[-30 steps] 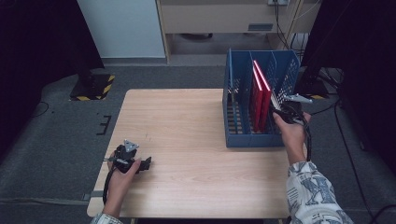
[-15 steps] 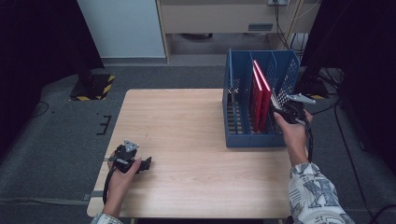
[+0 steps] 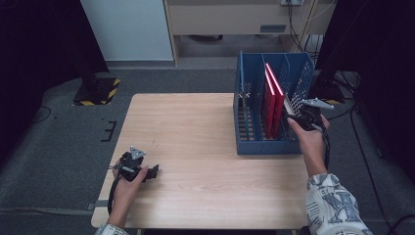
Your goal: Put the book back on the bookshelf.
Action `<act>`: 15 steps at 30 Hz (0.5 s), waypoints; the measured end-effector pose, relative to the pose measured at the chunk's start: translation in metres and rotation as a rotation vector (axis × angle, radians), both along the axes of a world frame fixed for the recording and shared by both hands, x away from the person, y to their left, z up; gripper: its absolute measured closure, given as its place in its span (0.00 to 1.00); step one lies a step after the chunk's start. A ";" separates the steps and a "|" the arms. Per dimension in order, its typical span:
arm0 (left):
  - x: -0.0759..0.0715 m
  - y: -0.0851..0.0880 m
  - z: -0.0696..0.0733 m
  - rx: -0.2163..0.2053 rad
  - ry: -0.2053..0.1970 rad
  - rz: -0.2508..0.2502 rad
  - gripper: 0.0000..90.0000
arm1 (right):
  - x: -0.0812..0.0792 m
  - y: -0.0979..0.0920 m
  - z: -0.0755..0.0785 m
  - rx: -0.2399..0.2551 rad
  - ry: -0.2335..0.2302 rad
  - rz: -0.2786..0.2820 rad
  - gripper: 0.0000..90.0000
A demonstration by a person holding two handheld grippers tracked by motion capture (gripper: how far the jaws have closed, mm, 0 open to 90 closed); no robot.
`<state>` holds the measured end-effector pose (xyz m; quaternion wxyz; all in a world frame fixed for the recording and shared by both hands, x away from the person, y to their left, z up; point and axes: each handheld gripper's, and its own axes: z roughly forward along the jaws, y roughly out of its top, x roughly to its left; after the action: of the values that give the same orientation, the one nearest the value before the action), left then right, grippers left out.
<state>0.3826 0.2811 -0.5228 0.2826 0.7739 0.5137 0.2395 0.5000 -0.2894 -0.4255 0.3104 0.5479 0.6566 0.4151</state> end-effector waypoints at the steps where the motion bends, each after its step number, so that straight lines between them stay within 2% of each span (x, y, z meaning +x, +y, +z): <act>1: 0.000 0.000 0.000 0.000 0.001 -0.001 0.05 | -0.001 0.000 0.001 -0.001 -0.001 0.007 0.23; 10: 0.000 0.000 0.000 0.002 0.002 -0.001 0.05 | -0.009 -0.004 0.007 0.013 -0.019 0.030 0.16; 15: 0.000 0.000 0.000 0.002 0.003 0.000 0.05 | -0.011 -0.003 0.006 0.015 -0.012 0.049 0.17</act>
<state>0.3827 0.2810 -0.5231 0.2810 0.7746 0.5138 0.2390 0.4893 -0.2922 -0.4190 0.3000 0.5313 0.6650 0.4307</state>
